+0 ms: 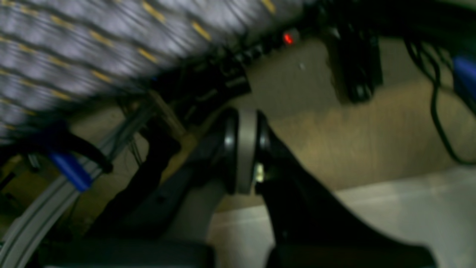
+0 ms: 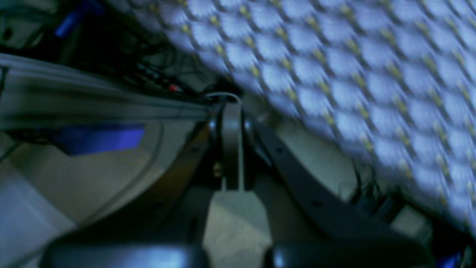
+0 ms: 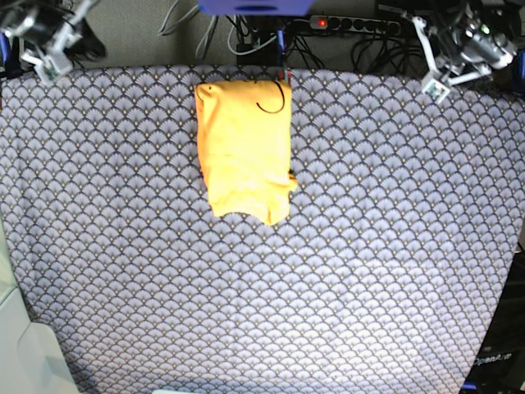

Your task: Fold the T-shirt properly

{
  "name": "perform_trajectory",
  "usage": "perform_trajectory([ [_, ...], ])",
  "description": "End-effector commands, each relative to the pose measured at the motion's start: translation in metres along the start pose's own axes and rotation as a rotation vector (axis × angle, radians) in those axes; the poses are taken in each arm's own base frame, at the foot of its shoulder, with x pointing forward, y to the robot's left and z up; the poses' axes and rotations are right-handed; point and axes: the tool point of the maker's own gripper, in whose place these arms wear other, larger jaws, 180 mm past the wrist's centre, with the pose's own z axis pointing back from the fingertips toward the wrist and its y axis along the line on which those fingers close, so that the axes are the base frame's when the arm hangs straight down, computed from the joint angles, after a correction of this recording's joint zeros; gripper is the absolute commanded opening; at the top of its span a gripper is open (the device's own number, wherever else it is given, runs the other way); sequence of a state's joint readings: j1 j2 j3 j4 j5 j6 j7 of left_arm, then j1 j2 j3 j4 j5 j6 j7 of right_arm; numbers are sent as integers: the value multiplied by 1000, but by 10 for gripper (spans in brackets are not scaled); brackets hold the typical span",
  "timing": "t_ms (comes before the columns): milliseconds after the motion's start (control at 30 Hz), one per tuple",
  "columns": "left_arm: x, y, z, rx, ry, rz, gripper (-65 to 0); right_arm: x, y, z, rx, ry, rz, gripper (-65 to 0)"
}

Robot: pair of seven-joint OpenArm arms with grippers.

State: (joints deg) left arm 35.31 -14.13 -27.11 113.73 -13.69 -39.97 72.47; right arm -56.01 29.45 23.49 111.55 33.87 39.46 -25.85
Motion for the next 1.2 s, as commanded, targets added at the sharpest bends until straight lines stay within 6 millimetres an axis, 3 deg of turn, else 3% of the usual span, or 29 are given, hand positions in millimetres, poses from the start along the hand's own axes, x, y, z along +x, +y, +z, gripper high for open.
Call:
perform_trajectory([
  [0,-1,1,4,7,-11,-12,-650,-1,0,7,-4,-27,-28,-650],
  [133,-18,-15,-1,8,6,4,-650,-40,-17,19,-111,39,-62,-650],
  [233,-32,-28,-6,34,27,16,-650,-80,-24,23,-205,120,-73,-650],
  [400,-48,-59,-14,42,44,52,-650,-122,-34,32,-346,111,-137,-650],
  [467,-53,-77,-24,14,51,54,-650,-131,-46,37,-427,77,-173,-650],
  [667,-84,-154,-66,-144,88,90,-650,-190,-86,47,-654,94,-305,-650],
  [800,-102,-179,-90,-211,56,125,-650,-224,-99,46,-763,52,-397,-650],
  [900,-109,-184,-111,-242,51,206,-650,-249,-92,36,-789,44,-468,-650],
  [1033,-104,-182,-141,-264,8,363,-650,-274,-73,14,-777,57,-564,-650],
  [1167,-107,-185,-165,-302,-14,494,-650,-294,-28,-21,-650,136,-628,-650],
])
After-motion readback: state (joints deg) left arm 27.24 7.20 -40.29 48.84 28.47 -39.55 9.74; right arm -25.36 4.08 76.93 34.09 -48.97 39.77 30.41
